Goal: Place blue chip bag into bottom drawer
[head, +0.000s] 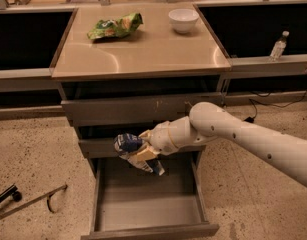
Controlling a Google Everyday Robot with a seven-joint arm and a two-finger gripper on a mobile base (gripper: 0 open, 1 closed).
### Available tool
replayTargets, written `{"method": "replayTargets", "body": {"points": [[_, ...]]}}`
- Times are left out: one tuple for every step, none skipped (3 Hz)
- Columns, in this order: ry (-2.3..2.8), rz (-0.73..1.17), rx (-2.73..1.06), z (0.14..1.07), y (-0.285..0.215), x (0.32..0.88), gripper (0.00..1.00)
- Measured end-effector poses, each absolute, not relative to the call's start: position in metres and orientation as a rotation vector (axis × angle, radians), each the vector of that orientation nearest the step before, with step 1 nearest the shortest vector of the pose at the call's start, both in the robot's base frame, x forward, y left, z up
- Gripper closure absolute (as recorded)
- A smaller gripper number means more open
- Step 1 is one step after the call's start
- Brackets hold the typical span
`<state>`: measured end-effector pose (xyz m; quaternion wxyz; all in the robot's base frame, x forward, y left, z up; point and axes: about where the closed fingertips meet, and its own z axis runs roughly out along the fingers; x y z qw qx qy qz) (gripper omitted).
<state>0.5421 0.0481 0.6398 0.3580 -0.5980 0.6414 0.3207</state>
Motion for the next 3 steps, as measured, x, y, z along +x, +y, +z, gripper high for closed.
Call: {"method": "replayTargets", "body": {"points": [[1.665, 0.827, -1.521, 0.619, 0.049, 0.536, 1.00], [1.768, 0.856, -1.481, 0.540, 0.051, 0.511, 1.00], [1.923, 0.910, -1.339, 0.437, 0.068, 0.494, 1.00]]}}
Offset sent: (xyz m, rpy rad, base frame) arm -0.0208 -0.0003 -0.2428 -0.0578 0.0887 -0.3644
